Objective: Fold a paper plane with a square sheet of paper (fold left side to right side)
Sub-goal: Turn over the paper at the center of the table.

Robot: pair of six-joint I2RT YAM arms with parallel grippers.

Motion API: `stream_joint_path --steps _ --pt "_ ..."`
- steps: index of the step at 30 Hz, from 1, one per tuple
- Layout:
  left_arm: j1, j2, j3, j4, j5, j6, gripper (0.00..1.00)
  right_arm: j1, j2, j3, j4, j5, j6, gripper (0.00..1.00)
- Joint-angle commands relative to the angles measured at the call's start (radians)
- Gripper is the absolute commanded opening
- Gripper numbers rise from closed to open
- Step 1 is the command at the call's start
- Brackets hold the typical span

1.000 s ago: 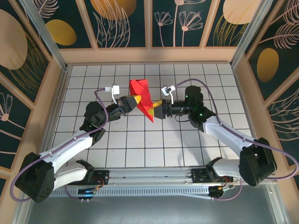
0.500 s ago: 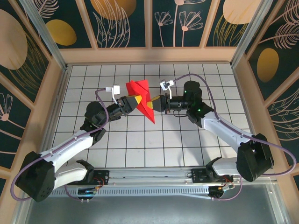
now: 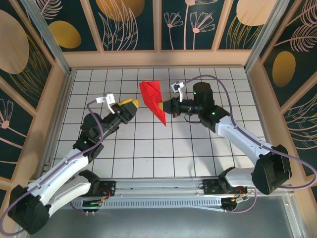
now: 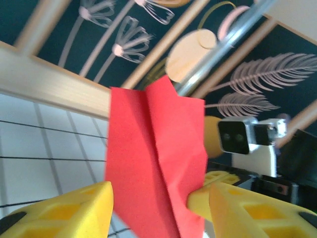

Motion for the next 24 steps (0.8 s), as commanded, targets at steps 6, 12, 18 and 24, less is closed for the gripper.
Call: stream_joint_path --steps 6,12,18,24 --pt "-0.005 -0.156 -0.025 -0.428 -0.441 0.072 0.49 0.207 0.108 0.245 -0.426 0.942 -0.148 0.00" --pt "-0.005 -0.220 0.003 -0.627 -0.662 0.055 0.54 0.328 0.322 0.377 -0.625 1.429 -0.169 0.00" --pt "-0.005 -0.316 0.012 -0.700 -0.769 0.057 0.62 0.361 0.545 0.453 -0.756 1.632 -0.123 0.00" --pt "-0.005 -0.386 -0.002 -0.720 -0.798 0.045 0.62 0.377 0.753 0.504 -0.824 1.708 -0.046 0.00"
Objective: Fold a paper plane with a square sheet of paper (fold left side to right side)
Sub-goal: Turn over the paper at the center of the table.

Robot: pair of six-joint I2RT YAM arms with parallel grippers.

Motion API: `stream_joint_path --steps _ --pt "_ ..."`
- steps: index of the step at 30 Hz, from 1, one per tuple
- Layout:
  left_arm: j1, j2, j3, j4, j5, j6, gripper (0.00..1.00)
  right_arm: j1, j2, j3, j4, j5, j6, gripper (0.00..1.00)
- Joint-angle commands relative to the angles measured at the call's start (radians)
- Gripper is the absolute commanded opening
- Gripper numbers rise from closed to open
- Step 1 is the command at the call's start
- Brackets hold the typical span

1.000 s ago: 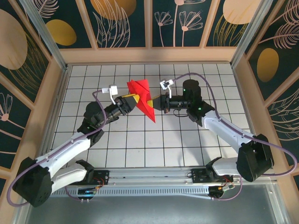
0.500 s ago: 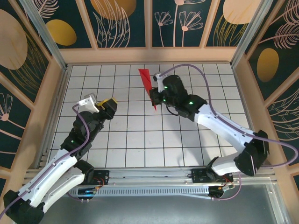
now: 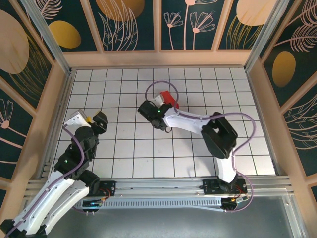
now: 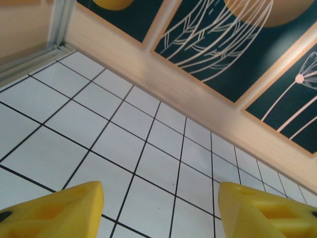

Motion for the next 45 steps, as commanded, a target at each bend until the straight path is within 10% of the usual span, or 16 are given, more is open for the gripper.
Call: stream_joint_path --steps 1,15,31,45 --pt "-0.005 -0.020 0.010 -0.042 -0.049 -0.007 0.61 0.020 0.088 0.046 -0.092 0.149 0.089 0.00" --pt "-0.005 0.150 0.034 0.027 0.066 0.020 0.61 0.046 0.243 0.049 -0.042 0.012 0.156 0.00" --pt "-0.005 0.202 0.039 0.069 0.146 0.017 0.61 0.031 0.066 -0.014 0.092 -0.217 0.127 0.83" --pt "-0.005 0.411 0.018 0.238 0.363 -0.076 0.66 -0.115 -0.321 -0.265 0.342 -0.525 0.150 0.99"
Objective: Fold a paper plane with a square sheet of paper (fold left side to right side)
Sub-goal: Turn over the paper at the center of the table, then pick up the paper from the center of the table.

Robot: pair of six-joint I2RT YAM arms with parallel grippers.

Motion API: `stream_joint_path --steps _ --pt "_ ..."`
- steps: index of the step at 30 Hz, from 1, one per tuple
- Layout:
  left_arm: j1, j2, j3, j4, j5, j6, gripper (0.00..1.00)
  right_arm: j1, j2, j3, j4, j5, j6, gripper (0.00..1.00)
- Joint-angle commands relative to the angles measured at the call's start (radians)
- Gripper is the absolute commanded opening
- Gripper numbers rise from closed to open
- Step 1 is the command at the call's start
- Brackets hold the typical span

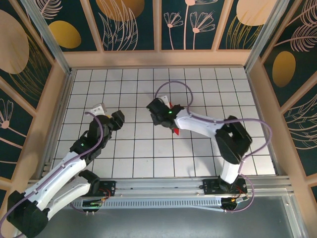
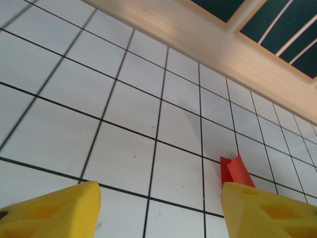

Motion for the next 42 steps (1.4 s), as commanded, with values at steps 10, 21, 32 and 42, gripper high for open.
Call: stream_joint_path --steps 10,21,32,42 --pt "-0.005 0.409 0.098 0.279 0.372 -0.109 0.65 -0.277 -0.349 -0.334 0.348 -0.495 0.121 0.99" --pt "-0.015 0.781 0.265 0.451 0.582 -0.177 0.64 -0.485 -0.541 -0.550 0.522 -0.803 0.245 0.99" --pt "-0.026 1.044 0.438 0.507 0.629 -0.207 0.63 -0.487 -0.628 -0.600 0.421 -0.862 0.276 0.99" --pt "-0.044 1.209 0.583 0.527 0.646 -0.227 0.52 -0.487 -0.755 -0.606 0.293 -0.802 0.268 0.99"
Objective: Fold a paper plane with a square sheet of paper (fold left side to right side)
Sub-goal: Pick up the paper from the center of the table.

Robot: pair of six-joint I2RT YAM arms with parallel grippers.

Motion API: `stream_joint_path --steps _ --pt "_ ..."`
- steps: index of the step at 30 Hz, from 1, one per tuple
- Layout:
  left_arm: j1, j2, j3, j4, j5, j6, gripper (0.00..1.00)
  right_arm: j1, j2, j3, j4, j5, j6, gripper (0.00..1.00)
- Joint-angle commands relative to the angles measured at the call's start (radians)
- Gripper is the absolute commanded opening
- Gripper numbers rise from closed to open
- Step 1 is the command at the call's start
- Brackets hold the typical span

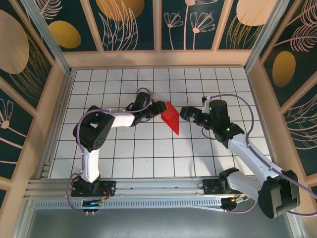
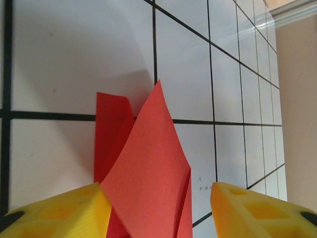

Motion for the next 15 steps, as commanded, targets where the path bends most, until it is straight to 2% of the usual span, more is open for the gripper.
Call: stream_joint_path --steps 1,5,12,15 --pt "-0.011 0.048 0.052 0.025 0.024 -0.016 0.50 -0.006 -0.038 -0.015 -0.067 0.029 0.011 0.99" --pt "-0.012 0.080 0.076 0.016 0.022 -0.016 0.41 -0.006 -0.058 -0.010 -0.100 0.038 0.004 0.99" --pt "-0.012 0.015 0.028 0.011 -0.001 0.030 0.02 -0.041 -0.062 -0.016 -0.105 -0.016 -0.027 0.91" --pt "-0.012 -0.058 -0.029 0.030 0.013 0.078 0.00 -0.071 -0.052 -0.022 -0.073 -0.094 -0.056 0.91"
